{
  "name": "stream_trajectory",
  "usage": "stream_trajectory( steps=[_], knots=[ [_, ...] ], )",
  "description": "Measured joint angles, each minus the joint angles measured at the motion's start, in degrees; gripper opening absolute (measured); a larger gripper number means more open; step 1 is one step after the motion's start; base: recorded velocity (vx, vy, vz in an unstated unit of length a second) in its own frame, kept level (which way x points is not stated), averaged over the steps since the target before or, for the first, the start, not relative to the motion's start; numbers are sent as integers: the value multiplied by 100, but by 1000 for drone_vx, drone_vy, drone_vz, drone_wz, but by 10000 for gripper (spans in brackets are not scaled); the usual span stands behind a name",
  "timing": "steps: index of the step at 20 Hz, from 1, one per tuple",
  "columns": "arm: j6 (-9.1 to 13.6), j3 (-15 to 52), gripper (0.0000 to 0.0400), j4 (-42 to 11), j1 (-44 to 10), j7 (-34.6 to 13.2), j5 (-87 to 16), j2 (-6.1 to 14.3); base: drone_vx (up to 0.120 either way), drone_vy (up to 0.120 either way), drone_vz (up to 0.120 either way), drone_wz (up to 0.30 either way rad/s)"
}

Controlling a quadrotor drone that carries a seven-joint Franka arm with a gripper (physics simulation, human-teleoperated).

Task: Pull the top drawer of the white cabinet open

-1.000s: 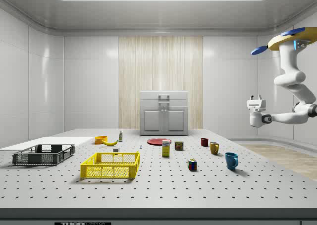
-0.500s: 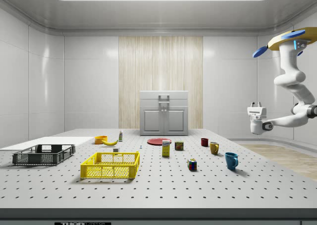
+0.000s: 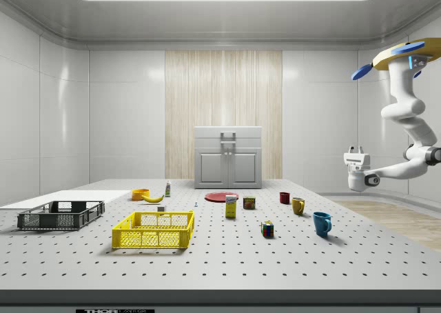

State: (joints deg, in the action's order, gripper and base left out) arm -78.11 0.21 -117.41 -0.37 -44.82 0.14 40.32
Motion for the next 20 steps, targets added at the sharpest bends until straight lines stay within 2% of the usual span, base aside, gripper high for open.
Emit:
stream_trajectory(
  steps=[20],
  knots=[
    [-46,16,305,12,-15,4,-9,30,0,0,0,0]
  ],
)
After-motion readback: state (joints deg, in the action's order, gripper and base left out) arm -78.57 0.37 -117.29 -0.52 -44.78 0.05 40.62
